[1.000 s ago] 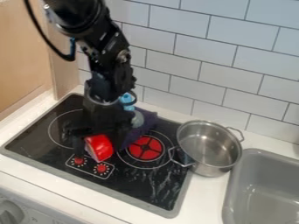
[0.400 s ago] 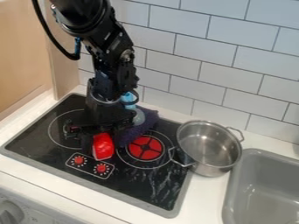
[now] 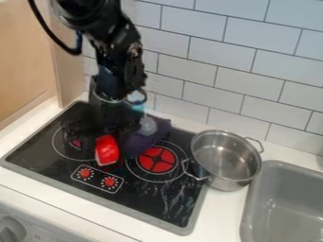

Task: Move the red object in to the silver pot

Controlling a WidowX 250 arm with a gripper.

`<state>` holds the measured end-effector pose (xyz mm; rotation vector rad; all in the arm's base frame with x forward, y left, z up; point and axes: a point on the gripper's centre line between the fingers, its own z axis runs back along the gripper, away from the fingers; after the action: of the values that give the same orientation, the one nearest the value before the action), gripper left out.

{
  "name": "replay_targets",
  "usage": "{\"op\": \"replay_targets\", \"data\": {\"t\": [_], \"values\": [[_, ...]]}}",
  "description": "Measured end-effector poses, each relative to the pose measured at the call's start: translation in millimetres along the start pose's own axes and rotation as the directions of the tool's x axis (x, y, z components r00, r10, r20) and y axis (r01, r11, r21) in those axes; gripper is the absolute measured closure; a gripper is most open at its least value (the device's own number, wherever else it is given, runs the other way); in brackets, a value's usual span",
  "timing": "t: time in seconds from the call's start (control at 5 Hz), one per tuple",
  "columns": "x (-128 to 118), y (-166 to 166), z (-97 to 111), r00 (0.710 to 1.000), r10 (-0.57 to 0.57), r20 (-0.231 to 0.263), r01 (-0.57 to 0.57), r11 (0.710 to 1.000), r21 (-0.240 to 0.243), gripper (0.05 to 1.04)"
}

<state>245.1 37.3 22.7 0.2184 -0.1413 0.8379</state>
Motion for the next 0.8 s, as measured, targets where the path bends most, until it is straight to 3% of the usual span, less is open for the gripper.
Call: {"op": "replay_targets", "data": {"t": [0.4, 0.8], "values": [[-1, -3, 28, 0.996, -0.023, 0.081, 0.024, 1.0, -0.001, 0.532], [-7, -60, 60, 0.974, -0.14, 0.179, 0.153, 0.987, -0.059, 0.532]]}}
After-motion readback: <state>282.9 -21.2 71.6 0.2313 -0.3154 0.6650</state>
